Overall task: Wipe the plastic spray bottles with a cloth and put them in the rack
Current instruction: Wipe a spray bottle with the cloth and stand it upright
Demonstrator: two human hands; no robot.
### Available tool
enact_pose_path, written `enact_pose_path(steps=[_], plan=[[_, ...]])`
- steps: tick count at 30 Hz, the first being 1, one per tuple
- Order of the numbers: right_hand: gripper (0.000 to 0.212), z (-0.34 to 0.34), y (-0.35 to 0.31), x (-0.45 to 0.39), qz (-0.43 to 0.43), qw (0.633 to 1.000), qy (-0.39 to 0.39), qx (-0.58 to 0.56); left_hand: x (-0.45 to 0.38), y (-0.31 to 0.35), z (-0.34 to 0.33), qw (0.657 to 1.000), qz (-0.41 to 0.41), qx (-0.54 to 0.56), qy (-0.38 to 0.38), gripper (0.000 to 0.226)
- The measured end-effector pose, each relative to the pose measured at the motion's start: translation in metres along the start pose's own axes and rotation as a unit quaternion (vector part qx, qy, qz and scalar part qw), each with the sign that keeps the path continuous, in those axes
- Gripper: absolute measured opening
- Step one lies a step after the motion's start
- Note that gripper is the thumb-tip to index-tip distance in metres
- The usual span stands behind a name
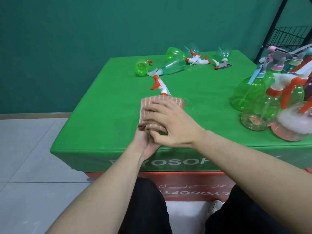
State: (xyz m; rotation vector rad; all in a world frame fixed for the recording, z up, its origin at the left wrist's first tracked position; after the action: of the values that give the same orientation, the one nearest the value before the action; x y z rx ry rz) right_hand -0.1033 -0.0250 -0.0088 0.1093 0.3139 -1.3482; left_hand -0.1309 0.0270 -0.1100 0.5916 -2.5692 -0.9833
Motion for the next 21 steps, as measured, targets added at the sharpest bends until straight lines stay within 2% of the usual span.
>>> enact_pose_path(steps=[5, 8, 12, 17, 21], plan=[[0.060, 0.001, 0.036, -0.005, -0.146, 0.982, 0.016, -0.120, -0.005, -0.005, -0.006, 0.999, 0.018, 0.000, -0.050, 0.041], [0.051, -0.007, 0.049, -0.006, -0.204, 0.960, 0.039, -0.190, -0.004, -0.006, -0.007, 0.998, 0.015, -0.001, -0.055, 0.041], [0.038, -0.006, 0.037, -0.001, -0.172, 0.960, 0.090, -0.203, -0.003, -0.007, -0.003, 0.999, 0.005, 0.016, -0.047, 0.047], [0.035, -0.002, 0.005, 0.018, -0.085, 0.978, 0.143, -0.125, -0.005, -0.006, 0.003, 0.999, -0.018, 0.037, -0.024, 0.038], [0.039, -0.015, -0.005, 0.033, -0.053, 0.984, 0.139, -0.094, -0.005, -0.008, 0.001, 0.999, -0.004, 0.039, -0.017, 0.058]])
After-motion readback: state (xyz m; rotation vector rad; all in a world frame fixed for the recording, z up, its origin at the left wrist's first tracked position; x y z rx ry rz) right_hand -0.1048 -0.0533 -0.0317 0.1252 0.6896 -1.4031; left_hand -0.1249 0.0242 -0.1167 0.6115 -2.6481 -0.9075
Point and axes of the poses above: each hand's wrist, its own x-axis away from the middle knuckle, its own z-axis out of the back of the hand, y = z × x, the point moved 9 cm from there along -x, towards the middle knuckle, and after that the axes turned 10 degrees about -y, right-handed, at the moved point
